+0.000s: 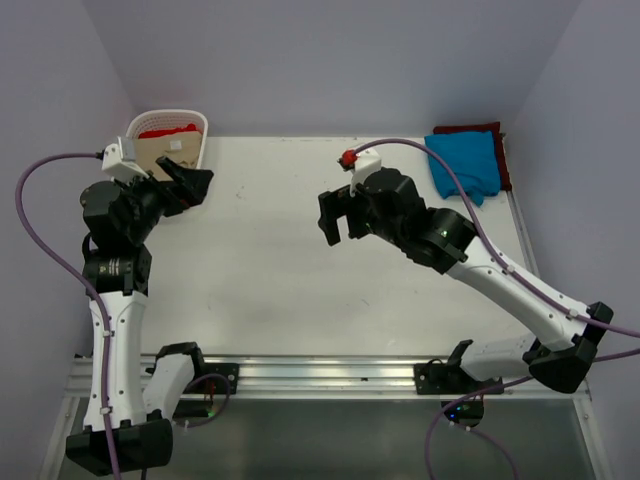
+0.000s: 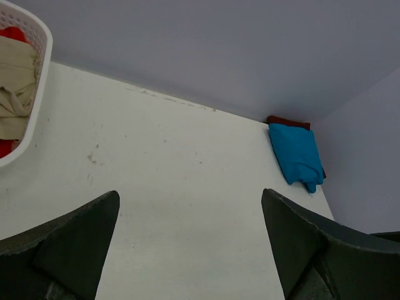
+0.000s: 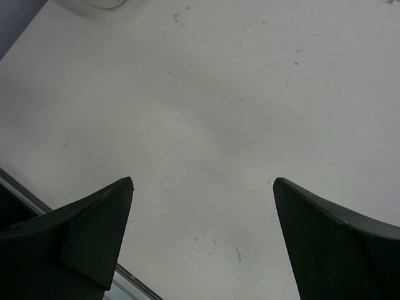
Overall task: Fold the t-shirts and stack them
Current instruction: Grab crumpled tshirt from bin with the left arm
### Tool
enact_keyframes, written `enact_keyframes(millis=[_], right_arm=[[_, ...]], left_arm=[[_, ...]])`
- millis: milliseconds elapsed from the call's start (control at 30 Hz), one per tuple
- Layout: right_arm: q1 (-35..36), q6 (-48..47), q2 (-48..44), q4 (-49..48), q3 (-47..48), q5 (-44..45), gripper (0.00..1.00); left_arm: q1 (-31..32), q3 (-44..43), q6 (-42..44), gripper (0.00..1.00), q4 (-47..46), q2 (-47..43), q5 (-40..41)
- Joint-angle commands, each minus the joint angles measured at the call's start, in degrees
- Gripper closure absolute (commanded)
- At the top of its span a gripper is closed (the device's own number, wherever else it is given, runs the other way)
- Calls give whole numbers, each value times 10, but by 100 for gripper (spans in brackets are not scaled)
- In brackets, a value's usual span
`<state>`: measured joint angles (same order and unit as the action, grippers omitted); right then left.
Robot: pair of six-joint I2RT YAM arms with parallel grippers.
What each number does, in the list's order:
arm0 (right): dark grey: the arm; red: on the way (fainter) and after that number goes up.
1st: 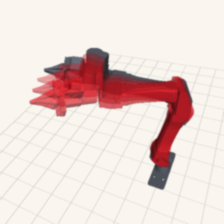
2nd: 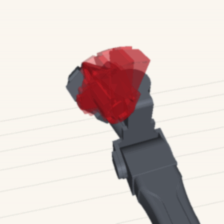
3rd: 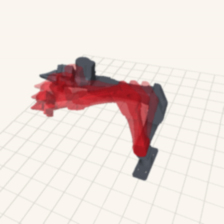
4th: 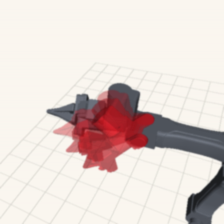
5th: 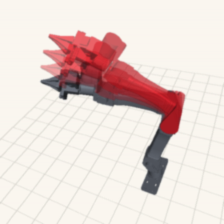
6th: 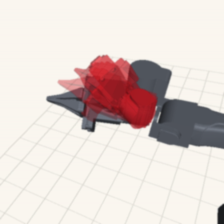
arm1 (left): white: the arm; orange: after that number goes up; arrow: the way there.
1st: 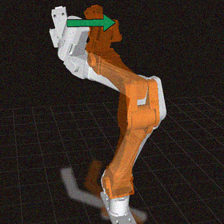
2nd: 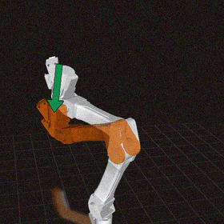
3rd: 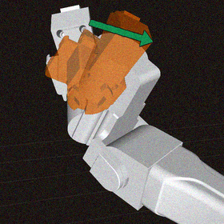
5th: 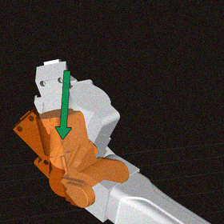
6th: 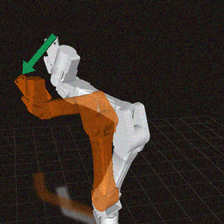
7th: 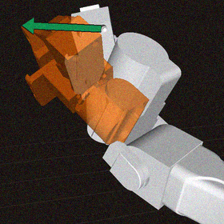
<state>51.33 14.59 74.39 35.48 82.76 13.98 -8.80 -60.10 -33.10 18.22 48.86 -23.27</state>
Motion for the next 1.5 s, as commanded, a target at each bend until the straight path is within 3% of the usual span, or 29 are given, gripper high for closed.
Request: enact_keyframes(millis=[0,133,300,533,767,1067,1467], right_arm=[[2,8,-25,-5,-2,15,1],[2,9,-77,-37,-70,15,1],[2,7,-141,-74,-141,8,1],[2,32,-210,-53,-221,2,1],[2,54,-266,-67,-281,-9,1],[2,57,-268,-76,-308,-18,1],[1,60,-254,-81,-311,-14,1]], left_arm=[[4,7,25,0,-13,10,29],[4,-5,41,0,-3,63,102],[-10,-113,55,0,34,234,184],[-47,-316,55,0,72,501,168],[-46,-494,78,3,159,653,205],[-45,-580,110,11,203,786,204],[-37,-635,110,12,207,847,261]])
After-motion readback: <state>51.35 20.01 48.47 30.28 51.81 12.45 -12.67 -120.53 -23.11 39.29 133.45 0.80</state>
